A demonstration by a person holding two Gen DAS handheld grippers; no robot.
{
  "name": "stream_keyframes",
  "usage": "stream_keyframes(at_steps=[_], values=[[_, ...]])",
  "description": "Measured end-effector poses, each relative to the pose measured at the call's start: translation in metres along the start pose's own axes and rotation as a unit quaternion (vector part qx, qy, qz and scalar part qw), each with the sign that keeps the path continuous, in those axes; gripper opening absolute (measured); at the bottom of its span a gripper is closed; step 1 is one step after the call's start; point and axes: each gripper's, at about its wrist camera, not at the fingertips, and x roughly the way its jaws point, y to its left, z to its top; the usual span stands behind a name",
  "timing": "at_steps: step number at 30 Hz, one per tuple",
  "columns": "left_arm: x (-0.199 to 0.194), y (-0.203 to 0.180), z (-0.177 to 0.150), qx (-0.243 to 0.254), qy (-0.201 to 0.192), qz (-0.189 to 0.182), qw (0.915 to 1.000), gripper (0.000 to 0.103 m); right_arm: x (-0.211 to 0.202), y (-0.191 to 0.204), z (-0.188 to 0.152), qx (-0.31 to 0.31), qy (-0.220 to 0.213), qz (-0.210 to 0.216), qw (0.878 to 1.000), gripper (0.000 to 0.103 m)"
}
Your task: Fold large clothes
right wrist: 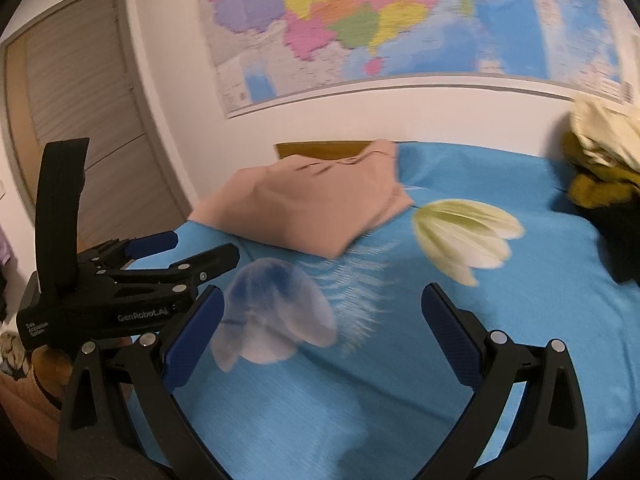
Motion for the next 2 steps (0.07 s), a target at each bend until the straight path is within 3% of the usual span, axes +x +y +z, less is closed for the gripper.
stream_keyframes(at_steps=[2], values=[[0.0034, -0.0184, -0.0012, 0.015, 0.006, -0.029, 0.9994, 0.096, -0.0114, -0.0114, -0.0045, 0.01, -0.008, -0.021, 1.0, 0.097]])
